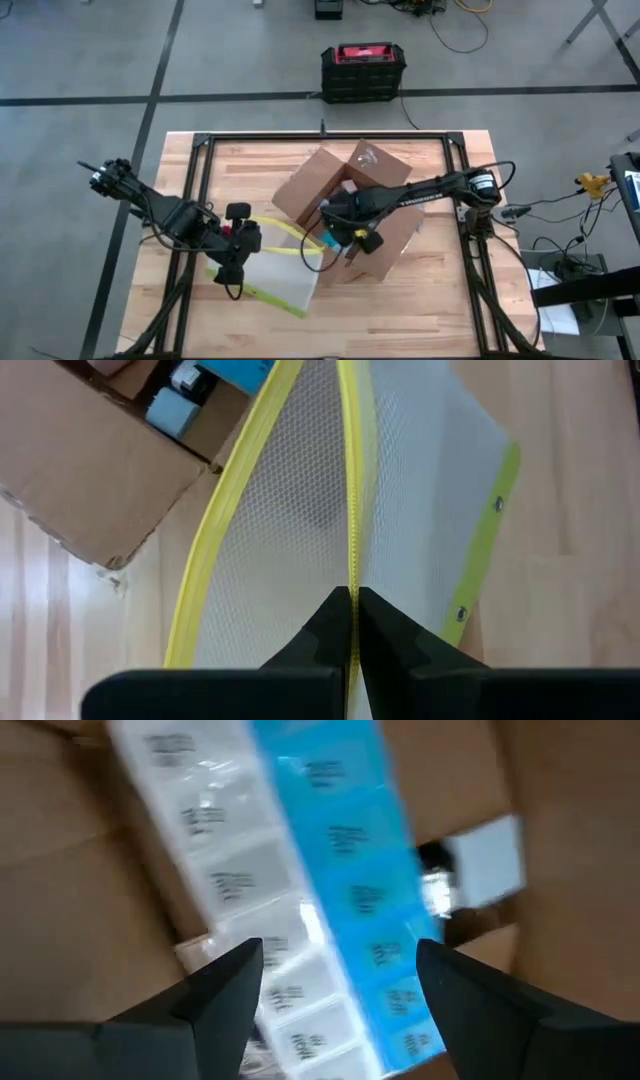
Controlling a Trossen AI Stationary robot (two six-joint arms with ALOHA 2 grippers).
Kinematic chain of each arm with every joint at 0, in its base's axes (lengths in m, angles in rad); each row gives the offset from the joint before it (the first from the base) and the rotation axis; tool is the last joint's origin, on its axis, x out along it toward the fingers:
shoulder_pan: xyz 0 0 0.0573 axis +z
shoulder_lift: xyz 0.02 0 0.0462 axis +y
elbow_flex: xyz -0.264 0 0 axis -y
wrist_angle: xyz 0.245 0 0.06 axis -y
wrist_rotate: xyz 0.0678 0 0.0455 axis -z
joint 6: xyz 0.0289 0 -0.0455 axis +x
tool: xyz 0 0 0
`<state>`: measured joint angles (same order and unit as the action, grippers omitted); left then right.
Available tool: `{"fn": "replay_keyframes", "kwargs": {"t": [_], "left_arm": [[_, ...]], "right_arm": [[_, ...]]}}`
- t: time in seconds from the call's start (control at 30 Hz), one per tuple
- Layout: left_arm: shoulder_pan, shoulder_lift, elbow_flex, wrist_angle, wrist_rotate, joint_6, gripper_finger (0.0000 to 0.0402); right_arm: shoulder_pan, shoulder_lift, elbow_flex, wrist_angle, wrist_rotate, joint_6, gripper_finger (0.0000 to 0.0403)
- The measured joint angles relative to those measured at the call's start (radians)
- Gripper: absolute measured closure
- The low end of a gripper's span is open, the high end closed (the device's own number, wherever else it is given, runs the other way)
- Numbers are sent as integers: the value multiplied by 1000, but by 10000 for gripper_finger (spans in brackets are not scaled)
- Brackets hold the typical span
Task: Unpack boxes
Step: Put the pill organizer into the transparent zip lock bag
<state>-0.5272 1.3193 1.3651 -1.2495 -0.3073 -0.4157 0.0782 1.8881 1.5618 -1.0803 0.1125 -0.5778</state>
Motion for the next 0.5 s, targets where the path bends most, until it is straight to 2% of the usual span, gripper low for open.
{"fn": "replay_keyframes", "kwargs": {"t": [0.13, 0.33, 0.5], "left_arm": [[0, 0, 0, 1, -25, 7, 401], [1, 0, 0, 4, -45, 10, 401], [1, 0, 0, 15, -46, 10, 401]], "right_arm": [[3, 0, -37, 19, -47, -37, 159], [3, 0, -75, 83, 45, -49, 158], [2, 0, -83, 100, 104, -41, 175]]}}
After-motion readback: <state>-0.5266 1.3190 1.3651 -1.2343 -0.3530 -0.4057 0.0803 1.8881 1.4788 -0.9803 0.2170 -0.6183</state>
